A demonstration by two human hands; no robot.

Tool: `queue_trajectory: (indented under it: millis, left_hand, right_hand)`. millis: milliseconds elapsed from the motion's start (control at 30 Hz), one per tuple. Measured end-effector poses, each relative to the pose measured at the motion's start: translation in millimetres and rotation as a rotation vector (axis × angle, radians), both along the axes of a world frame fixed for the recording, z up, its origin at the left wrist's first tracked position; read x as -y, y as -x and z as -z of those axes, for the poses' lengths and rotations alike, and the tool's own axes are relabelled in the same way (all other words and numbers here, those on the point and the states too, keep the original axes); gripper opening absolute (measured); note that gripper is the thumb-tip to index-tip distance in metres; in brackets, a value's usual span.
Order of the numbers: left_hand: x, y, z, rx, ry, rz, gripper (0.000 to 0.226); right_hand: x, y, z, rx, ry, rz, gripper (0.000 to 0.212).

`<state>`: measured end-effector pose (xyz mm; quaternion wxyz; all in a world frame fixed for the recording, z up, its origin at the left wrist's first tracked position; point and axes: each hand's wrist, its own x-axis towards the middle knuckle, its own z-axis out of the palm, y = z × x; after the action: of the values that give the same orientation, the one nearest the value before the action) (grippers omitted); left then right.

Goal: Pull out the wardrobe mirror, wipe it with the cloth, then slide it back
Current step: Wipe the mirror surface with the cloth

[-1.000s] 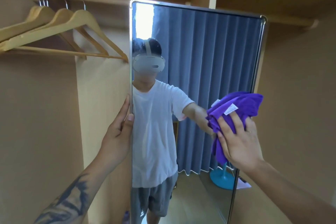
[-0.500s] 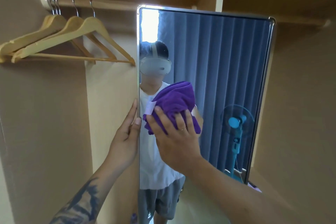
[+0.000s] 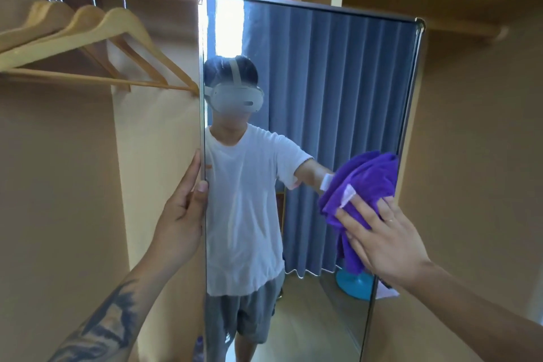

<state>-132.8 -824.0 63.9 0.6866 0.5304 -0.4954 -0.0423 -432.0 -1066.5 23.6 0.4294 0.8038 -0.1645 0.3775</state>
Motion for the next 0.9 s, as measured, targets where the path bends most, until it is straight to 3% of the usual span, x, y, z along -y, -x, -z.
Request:
queue_trajectory:
  millis: [267,433,600,900]
  left_hand:
    - [-0.4,6.8,0.3,-0.004,0.001,-0.017,0.046]
    - [0.9,8.1,1.3,0.023,0.038,-0.033,0.045]
    - [-3.8,4.9,3.5,0.007,0.049,0.053,0.050]
    - [-12.5,-1.5,30.0,-0.086,-0.116,0.099,0.051]
  right_hand:
    - [-23.0,-41.7,-1.1,0.166,-0.031,-0.125,0.077]
    - [-76.9,-122.5,-40.3,0.239,0.072,-0.292,0.056]
    - [-121.3,-179.9,-66.8,0.291,0.136,-0.320,0.034]
    - [-44.9,-82.7,-25.0,0.258,0.049,-0.172,0.041]
